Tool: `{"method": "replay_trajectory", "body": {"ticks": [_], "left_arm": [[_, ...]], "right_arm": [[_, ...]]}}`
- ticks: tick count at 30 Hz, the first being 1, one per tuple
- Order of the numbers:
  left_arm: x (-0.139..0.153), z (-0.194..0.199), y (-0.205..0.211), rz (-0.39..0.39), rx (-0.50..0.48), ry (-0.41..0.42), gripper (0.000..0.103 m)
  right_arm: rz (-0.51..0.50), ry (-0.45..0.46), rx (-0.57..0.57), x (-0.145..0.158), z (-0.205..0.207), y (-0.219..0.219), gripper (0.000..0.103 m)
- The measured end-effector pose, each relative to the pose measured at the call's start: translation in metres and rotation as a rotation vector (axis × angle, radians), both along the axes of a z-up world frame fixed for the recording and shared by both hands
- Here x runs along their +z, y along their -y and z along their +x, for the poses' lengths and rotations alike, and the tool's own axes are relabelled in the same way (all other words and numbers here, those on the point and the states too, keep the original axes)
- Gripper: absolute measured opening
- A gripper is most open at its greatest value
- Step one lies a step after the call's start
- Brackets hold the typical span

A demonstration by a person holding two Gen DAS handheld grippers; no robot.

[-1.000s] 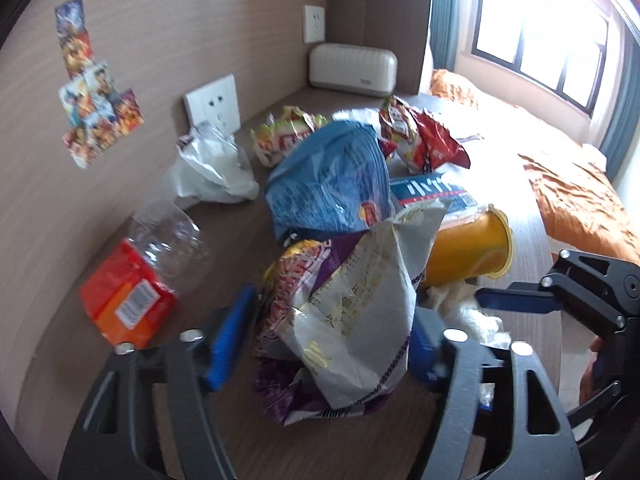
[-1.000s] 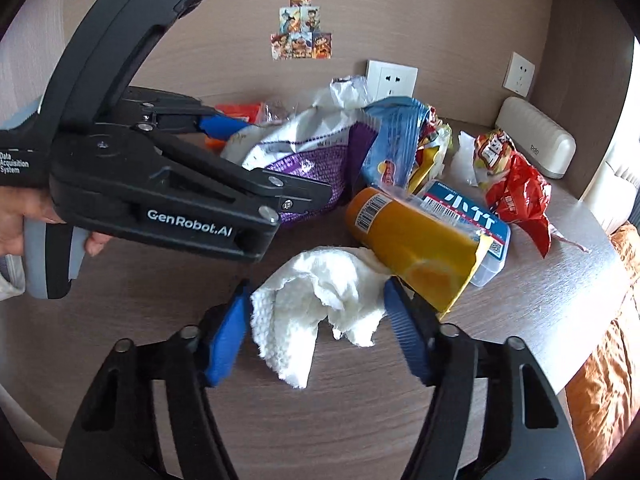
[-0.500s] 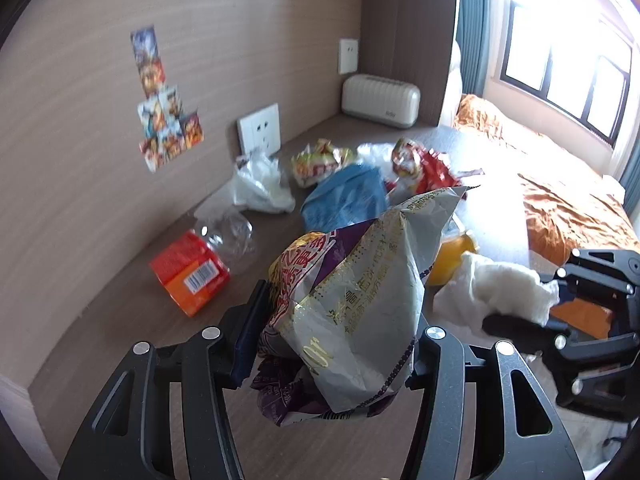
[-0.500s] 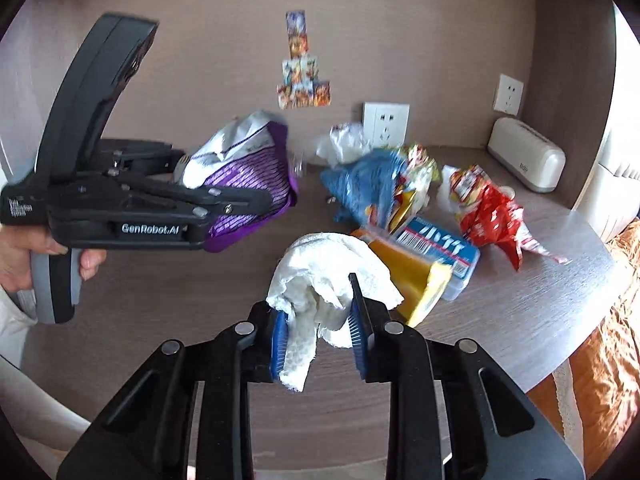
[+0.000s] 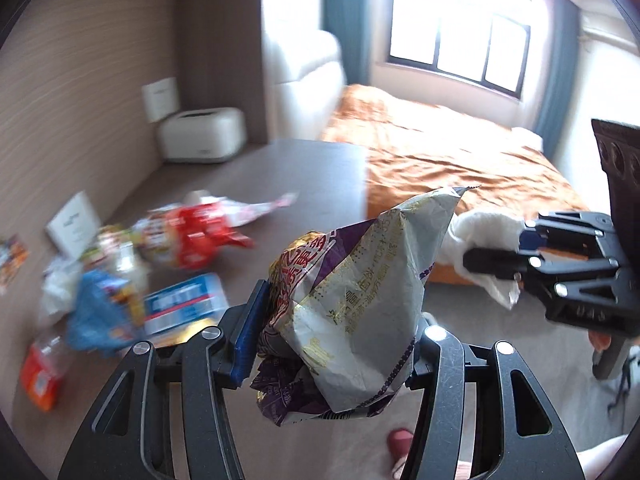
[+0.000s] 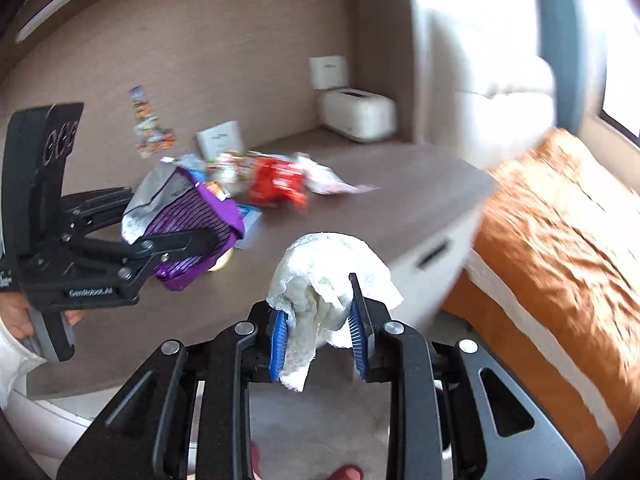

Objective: Collect trash
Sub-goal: 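Carry both items to the white bin and open both tools over it, then move both tools back toward the desk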

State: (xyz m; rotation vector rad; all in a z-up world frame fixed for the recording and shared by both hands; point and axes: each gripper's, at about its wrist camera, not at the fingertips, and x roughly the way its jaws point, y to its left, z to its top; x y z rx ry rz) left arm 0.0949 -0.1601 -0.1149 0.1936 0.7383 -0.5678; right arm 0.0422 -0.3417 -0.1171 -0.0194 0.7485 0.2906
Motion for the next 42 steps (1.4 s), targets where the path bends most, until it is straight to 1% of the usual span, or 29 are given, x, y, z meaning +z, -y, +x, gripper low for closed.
{"method": "replay_trajectory", "body": {"ticks": [1, 3, 4, 6, 7, 9, 11, 15, 17, 19, 20, 23, 25, 26, 27, 28, 29, 30, 31, 33, 35, 38, 42], "left_arm": [[-0.004, 0.0, 0.014, -0.003, -0.029, -0.007, 0.054], [-0.018, 0.004, 0.055, -0.009, -0.113, -0.032, 0.054], [-0.023, 0.005, 0.067, -0.008, -0.136, -0.039, 0.054], [-0.042, 0.009, 0.101, -0.001, -0.2, -0.064, 0.054], [-0.055, 0.012, 0.119, 0.0, -0.231, -0.087, 0.054], [-0.078, 0.015, 0.142, 0.009, -0.271, -0.119, 0.054], [-0.108, 0.019, 0.169, 0.03, -0.312, -0.157, 0.054], [-0.173, 0.029, 0.21, 0.062, -0.374, -0.231, 0.054], [-0.208, 0.035, 0.229, 0.077, -0.392, -0.271, 0.054], [-0.245, 0.039, 0.245, 0.09, -0.417, -0.292, 0.054], [-0.259, 0.038, 0.254, 0.097, -0.426, -0.3, 0.054], [-0.308, 0.045, 0.27, 0.112, -0.444, -0.335, 0.054], [-0.339, 0.052, 0.275, 0.111, -0.445, -0.365, 0.054], [-0.348, 0.053, 0.275, 0.111, -0.443, -0.368, 0.058], [-0.364, 0.058, 0.278, 0.1, -0.446, -0.386, 0.078], [-0.373, 0.061, 0.282, 0.098, -0.443, -0.4, 0.091], [-0.384, 0.064, 0.283, 0.096, -0.431, -0.404, 0.098], [-0.394, 0.065, 0.283, 0.087, -0.435, -0.425, 0.098], [-0.403, 0.066, 0.285, 0.082, -0.44, -0.442, 0.098], [-0.419, 0.064, 0.287, 0.095, -0.435, -0.451, 0.098], [-0.427, 0.06, 0.287, 0.109, -0.431, -0.453, 0.098], [-0.427, 0.056, 0.288, 0.104, -0.424, -0.459, 0.098], [-0.417, 0.053, 0.286, 0.107, -0.419, -0.435, 0.098]], "right_arm": [[0.01, -0.016, -0.036, -0.003, 0.0, 0.017, 0.028], [0.032, -0.044, -0.108, -0.012, -0.001, 0.052, 0.028], [0.041, -0.06, -0.141, -0.019, -0.001, 0.069, 0.028], [0.047, -0.091, -0.178, -0.034, 0.0, 0.094, 0.028], [0.041, -0.102, -0.192, -0.042, 0.0, 0.103, 0.028], [0.007, -0.129, -0.229, -0.065, -0.001, 0.125, 0.029], [0.003, -0.153, -0.252, -0.087, 0.004, 0.146, 0.029], [0.076, -0.233, -0.286, -0.144, 0.023, 0.186, 0.029], [0.088, -0.263, -0.29, -0.171, 0.031, 0.199, 0.029], [0.096, -0.296, -0.288, -0.206, 0.041, 0.213, 0.029], [0.102, -0.315, -0.29, -0.227, 0.047, 0.221, 0.029], [0.124, -0.359, -0.286, -0.272, 0.056, 0.238, 0.029], [0.115, -0.387, -0.279, -0.306, 0.062, 0.245, 0.029], [0.114, -0.401, -0.27, -0.319, 0.063, 0.247, 0.033], [0.106, -0.416, -0.263, -0.333, 0.065, 0.249, 0.046], [0.088, -0.43, -0.262, -0.348, 0.066, 0.251, 0.061], [0.078, -0.43, -0.266, -0.358, 0.066, 0.252, 0.088], [0.079, -0.43, -0.268, -0.369, 0.065, 0.255, 0.093], [0.086, -0.446, -0.264, -0.379, 0.066, 0.257, 0.093], [0.071, -0.456, -0.275, -0.39, 0.066, 0.262, 0.098], [0.069, -0.458, -0.278, -0.393, 0.065, 0.264, 0.098], [0.072, -0.459, -0.287, -0.39, 0.062, 0.267, 0.098], [0.08, -0.445, -0.297, -0.372, 0.061, 0.271, 0.098]]}}
